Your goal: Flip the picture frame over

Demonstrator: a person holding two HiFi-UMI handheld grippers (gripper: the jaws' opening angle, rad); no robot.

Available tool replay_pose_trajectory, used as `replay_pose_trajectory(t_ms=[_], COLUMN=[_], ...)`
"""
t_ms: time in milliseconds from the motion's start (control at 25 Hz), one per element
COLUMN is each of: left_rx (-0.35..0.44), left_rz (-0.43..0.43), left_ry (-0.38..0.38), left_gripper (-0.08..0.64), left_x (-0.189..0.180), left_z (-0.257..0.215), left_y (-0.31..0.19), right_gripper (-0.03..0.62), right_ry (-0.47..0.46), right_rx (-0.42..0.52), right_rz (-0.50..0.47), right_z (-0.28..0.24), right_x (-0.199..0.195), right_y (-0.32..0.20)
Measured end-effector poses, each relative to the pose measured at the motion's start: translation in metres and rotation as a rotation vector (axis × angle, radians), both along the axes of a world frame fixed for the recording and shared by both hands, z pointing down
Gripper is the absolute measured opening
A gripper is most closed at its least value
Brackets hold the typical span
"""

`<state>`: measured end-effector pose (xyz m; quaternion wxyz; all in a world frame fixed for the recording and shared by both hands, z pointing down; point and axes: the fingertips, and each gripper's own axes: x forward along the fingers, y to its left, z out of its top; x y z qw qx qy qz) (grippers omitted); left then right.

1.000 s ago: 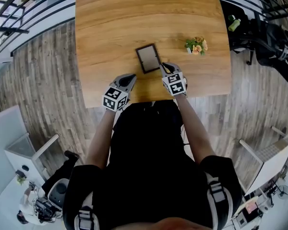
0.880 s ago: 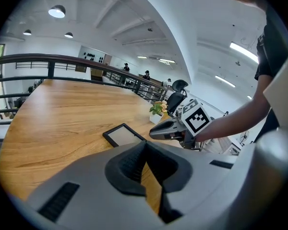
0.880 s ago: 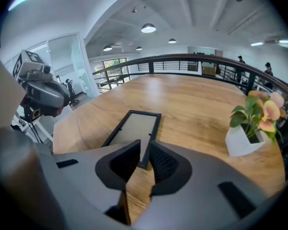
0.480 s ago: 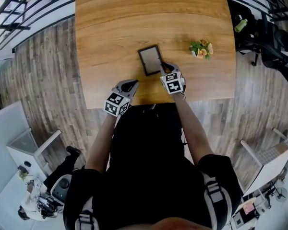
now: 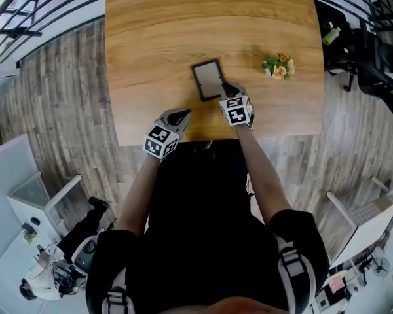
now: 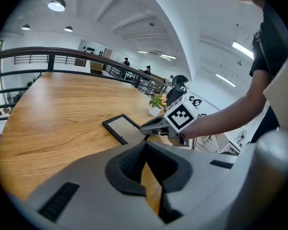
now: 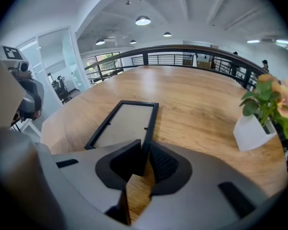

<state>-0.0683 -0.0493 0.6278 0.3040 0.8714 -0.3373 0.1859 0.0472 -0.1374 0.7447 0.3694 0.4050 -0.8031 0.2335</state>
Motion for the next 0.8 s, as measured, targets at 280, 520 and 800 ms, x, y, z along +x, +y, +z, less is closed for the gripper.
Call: replay_pose_trajectory(t_ms=[280,520,800], left_rx=[0.003,0.013,0.021], left_rz=[0.002,0.002,0.006], left_ry=[0.011,0.023,0.031], left_gripper=[0.020,0.020,0.020], left_x=[-0.0014,-0.0006,-0.0003], left_z=[-0.0011,-0.0018,-0.0045], left_y=[0.0034,-0.0013,-0.0036], right_gripper=[0.064,0.051,0.048], right_ry=[0.011,-0.007,-0.028], right_rx=[-0.027,-0.050,-0.075], right_rz=[0.031,0.057,0.111], right_z=[0.0002,0.0051,0.0044], right_x=[0.0001,0.0006,0.0046], right_y=[0.0005,-0.0016,0.0015])
